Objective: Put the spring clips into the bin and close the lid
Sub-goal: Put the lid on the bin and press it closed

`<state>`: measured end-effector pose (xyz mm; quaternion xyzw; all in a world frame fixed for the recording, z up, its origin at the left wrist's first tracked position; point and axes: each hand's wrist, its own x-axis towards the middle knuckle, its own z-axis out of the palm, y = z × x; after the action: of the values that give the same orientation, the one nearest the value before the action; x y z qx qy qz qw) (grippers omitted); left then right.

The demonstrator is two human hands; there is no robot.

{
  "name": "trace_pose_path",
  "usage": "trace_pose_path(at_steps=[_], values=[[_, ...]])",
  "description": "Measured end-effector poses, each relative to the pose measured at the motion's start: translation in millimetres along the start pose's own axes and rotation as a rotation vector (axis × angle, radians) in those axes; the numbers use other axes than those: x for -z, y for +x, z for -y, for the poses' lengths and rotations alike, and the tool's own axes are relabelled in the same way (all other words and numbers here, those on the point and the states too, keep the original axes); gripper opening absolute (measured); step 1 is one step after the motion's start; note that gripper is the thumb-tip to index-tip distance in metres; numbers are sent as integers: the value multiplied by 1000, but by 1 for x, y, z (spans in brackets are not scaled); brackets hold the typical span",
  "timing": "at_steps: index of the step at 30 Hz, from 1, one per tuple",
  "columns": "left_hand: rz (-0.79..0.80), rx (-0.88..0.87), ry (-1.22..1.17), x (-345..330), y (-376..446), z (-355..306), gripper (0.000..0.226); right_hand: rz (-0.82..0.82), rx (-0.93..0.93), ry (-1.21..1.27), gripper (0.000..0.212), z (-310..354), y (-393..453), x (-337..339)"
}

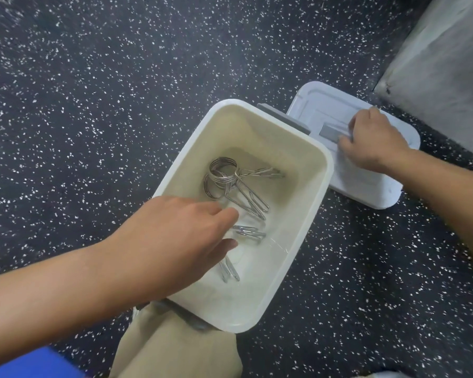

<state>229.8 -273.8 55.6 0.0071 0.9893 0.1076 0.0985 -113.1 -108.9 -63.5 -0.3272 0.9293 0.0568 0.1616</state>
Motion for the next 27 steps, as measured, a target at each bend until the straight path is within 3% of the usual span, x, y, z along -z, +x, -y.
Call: trace_pose_path(at_steps=[5, 15, 22, 27], values=[[19, 2, 27, -1, 3, -3, 33, -51, 192, -106, 36, -16, -4, 4], [-10, -32, 16, 8, 13, -18, 30, 40, 267, -398, 46, -8, -5, 16], [2, -20, 46, 22, 9, -20, 32, 51, 167, -322, 53, -35, -37, 34], [-20, 19, -24, 35, 3, -23, 35, 130, 36, -174, 40, -38, -92, 56]])
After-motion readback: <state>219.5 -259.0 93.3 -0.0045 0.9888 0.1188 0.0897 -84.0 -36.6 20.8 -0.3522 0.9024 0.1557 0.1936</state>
